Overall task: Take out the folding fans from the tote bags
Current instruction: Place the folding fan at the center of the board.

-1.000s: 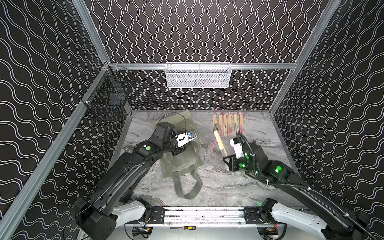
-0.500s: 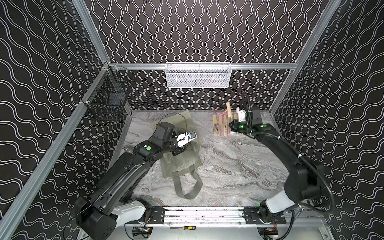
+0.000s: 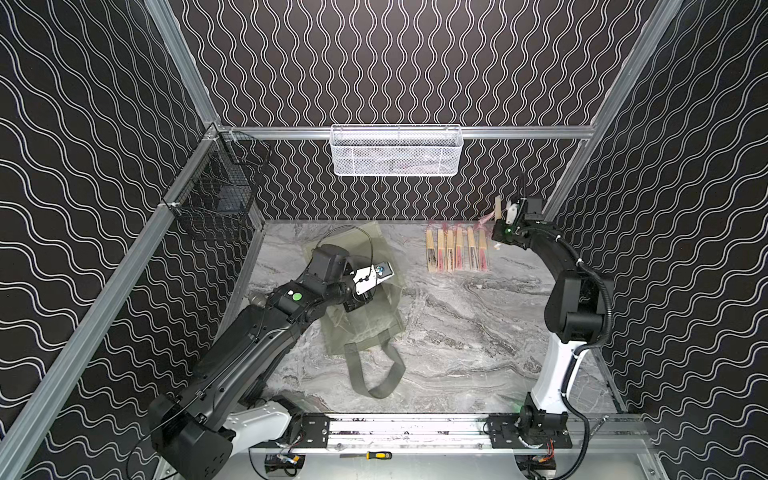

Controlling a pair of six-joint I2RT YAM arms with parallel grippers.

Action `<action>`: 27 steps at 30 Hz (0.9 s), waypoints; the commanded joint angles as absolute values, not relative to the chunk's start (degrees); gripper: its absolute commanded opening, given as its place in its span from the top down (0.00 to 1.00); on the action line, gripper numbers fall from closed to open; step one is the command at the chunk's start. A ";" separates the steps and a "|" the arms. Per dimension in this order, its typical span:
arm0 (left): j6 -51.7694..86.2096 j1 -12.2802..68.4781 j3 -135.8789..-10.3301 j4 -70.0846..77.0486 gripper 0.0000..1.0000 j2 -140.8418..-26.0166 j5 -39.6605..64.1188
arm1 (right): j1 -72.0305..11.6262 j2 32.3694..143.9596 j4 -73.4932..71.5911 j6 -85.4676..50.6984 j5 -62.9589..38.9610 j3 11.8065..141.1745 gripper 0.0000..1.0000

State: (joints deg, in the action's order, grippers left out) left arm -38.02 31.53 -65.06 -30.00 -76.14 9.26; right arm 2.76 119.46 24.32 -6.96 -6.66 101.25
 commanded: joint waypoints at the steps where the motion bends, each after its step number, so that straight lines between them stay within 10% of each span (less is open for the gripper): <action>1: -38.49 31.61 -65.26 -27.33 1.00 -76.53 10.46 | 3.65 120.54 25.44 -4.42 -3.11 100.07 0.92; 27: -38.58 31.66 -65.22 -27.60 1.00 -76.78 10.24 | 6.06 132.80 29.97 0.21 -11.25 106.11 0.88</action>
State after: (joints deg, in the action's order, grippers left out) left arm -38.06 31.57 -65.06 -29.87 -76.51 9.61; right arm 6.07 132.62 28.80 -1.26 -8.45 105.69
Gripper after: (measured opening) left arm 0.055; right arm 0.121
